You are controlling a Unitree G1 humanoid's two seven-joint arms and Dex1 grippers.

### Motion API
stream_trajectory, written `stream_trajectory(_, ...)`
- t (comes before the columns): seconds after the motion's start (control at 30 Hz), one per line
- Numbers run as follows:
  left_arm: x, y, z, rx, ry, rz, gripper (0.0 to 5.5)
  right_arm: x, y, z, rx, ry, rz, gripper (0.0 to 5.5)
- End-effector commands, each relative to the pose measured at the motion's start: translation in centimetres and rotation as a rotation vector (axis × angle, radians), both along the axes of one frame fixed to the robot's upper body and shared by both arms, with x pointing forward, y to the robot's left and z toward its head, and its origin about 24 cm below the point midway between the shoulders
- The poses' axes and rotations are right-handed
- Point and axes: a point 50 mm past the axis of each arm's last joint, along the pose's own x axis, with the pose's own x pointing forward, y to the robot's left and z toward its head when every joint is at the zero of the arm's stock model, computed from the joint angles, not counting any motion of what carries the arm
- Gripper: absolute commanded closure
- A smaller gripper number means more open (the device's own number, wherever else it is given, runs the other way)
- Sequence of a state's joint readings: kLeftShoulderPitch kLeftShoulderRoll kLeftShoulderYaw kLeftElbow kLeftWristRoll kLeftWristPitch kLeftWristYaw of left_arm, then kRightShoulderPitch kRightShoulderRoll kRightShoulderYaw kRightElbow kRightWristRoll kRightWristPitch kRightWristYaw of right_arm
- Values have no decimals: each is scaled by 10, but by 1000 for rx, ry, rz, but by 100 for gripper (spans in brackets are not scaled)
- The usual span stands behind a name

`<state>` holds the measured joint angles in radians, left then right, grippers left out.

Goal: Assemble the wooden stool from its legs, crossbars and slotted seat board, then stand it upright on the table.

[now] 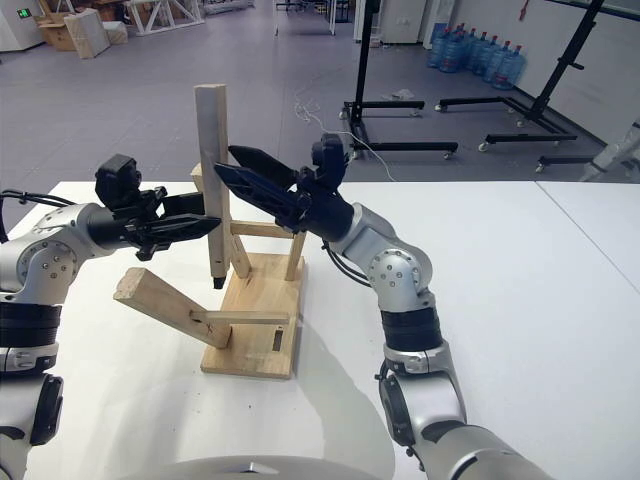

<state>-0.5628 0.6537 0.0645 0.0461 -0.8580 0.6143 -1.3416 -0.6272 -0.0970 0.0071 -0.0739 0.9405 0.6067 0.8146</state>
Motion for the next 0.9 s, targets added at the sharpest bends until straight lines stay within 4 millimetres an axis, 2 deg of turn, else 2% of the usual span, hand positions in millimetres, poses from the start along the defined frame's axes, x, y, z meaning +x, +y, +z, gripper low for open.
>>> stream_trajectory(0.03, -4, 0, 2, 74, -33, -26, 345, 1, 8, -1, -60, -25, -1, 213)
stream_trajectory(0.2, -3, -4, -3, 145, -35, -50, 345, -2, 14, 2, -73, -50, 34, 213)
stream_trajectory(0.43, -1, -4, -3, 164, -45, -39, 345, -4, 10, 3, -20, -45, 73, 329)
stream_trajectory(0.63, 5, -2, -4, 168, -44, 30, 345, -5, -2, 0, -23, -58, 56, 339)
stream_trajectory(0.67, 7, -2, -4, 168, -44, 51, 308, -5, -6, -1, -24, -61, 48, 339)
stream_trajectory(0.8, 9, 5, 0, 124, -53, 135, 244, -4, -26, 0, -14, -96, -53, 344)
stream_trajectory(0.9, 6, 31, 7, 70, -100, 305, 193, -5, -45, -3, -68, -178, -115, 345)
